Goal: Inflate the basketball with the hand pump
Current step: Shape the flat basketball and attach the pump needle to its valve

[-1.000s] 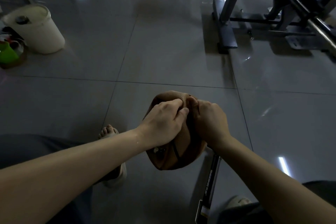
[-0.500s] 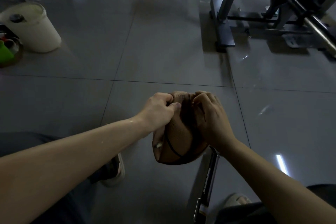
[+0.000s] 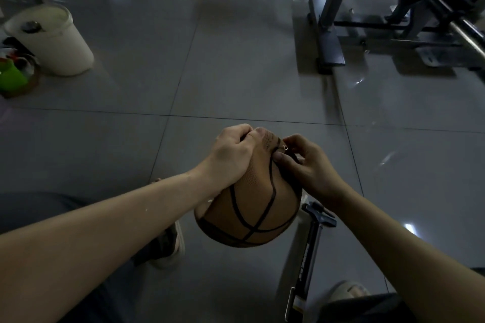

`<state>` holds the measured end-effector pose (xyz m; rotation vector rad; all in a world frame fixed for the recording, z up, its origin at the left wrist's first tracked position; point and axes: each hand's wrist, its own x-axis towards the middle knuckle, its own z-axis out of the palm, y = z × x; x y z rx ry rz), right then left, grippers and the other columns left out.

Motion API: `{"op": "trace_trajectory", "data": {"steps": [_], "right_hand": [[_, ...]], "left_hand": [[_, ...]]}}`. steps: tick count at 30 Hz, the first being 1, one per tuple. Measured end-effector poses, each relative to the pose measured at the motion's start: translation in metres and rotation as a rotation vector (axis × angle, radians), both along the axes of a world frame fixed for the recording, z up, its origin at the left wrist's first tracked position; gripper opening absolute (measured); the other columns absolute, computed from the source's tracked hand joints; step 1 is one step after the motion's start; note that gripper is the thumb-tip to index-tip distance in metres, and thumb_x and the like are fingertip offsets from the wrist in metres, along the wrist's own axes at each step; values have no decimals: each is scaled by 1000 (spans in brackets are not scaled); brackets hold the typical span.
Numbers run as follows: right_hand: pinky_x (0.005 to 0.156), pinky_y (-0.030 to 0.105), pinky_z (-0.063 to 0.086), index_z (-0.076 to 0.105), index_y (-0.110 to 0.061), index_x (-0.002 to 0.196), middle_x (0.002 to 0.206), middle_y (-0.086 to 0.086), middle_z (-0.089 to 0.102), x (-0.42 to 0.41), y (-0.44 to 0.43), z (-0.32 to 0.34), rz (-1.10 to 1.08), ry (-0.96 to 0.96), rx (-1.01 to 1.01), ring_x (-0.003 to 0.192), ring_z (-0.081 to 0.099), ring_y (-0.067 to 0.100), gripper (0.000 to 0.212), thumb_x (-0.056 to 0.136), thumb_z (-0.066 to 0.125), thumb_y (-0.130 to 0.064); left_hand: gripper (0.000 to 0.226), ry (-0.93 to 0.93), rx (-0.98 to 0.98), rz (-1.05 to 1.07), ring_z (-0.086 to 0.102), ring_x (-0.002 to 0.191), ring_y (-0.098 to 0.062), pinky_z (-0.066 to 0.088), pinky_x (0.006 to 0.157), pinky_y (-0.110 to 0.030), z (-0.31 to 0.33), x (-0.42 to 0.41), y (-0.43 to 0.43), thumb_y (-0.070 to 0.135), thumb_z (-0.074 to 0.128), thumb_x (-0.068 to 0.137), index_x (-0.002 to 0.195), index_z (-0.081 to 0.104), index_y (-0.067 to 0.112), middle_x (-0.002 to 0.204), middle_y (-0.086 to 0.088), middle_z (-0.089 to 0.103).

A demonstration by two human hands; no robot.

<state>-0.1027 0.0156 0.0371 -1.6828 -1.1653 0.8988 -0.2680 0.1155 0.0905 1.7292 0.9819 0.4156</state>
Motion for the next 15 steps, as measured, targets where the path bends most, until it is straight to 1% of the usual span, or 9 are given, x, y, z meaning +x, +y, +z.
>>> {"op": "trace_trajectory", "data": {"steps": [2, 4, 5, 7, 9, 10, 12, 14, 15], "right_hand": [[76, 31, 57, 65, -14, 99, 94, -2, 68, -1, 0, 3, 12, 8, 14, 87, 68, 14, 16, 93, 67, -29], [71, 36, 55, 65, -13, 90, 84, 0, 66, -1, -1, 5, 14, -42, 46, 79, 66, 18, 17, 93, 67, -29], [69, 37, 53, 64, -12, 85, 81, 2, 65, -2, -2, 6, 13, -73, 65, 76, 64, 20, 19, 94, 67, -29], [65, 37, 50, 64, -10, 81, 77, 7, 63, -3, -4, 9, 14, -101, 94, 74, 62, 25, 23, 94, 66, -29], [65, 36, 51, 66, -9, 81, 77, 7, 65, -1, -4, 15, 17, -86, 105, 73, 63, 22, 22, 94, 66, -28], [65, 33, 51, 67, -9, 82, 78, 6, 66, 2, -4, 18, 16, -79, 108, 74, 64, 20, 21, 94, 66, -26], [66, 26, 51, 70, -10, 83, 78, 3, 68, 7, -3, 25, 34, -80, 124, 74, 65, 16, 17, 94, 66, -22], [66, 22, 51, 72, -13, 84, 78, -1, 69, 10, -3, 29, 66, -105, 126, 73, 66, 12, 15, 94, 67, -22], [66, 22, 52, 73, -15, 85, 79, -2, 70, 10, -3, 30, 75, -126, 120, 74, 66, 10, 14, 94, 67, -23]], "left_hand": [[52, -11, -49, 6, 59, 65, -26, 48, 61, -37, 4, -3, 4, 43, 53, 101, 91, 63, -7, 75, -14, 62], [54, 17, -161, 5, 69, 74, -32, 55, 67, -40, 12, -4, 10, 49, 54, 99, 97, 70, -3, 86, -18, 72], [56, 65, -231, 11, 72, 78, -29, 56, 69, -37, 16, -4, 11, 55, 53, 97, 98, 73, 2, 90, -16, 74], [65, 182, -349, 23, 72, 80, -22, 55, 69, -29, 22, -2, 12, 68, 51, 90, 98, 73, 8, 90, -10, 75], [67, 207, -500, -2, 72, 86, -22, 56, 76, -32, 25, -2, 15, 71, 55, 84, 103, 71, 9, 93, -8, 75], [63, 191, -588, -43, 73, 89, -22, 57, 79, -33, 27, -4, 17, 67, 60, 84, 108, 71, 9, 98, -8, 77], [51, 166, -697, -161, 72, 95, -23, 56, 85, -33, 31, -9, 25, 48, 68, 88, 117, 69, 6, 109, -11, 75], [36, 191, -654, -251, 68, 98, -24, 53, 92, -36, 31, -12, 32, 30, 68, 92, 116, 70, 2, 114, -15, 73], [29, 211, -589, -257, 67, 95, -23, 52, 91, -36, 30, -11, 32, 25, 67, 93, 111, 71, 2, 111, -15, 73]]}}
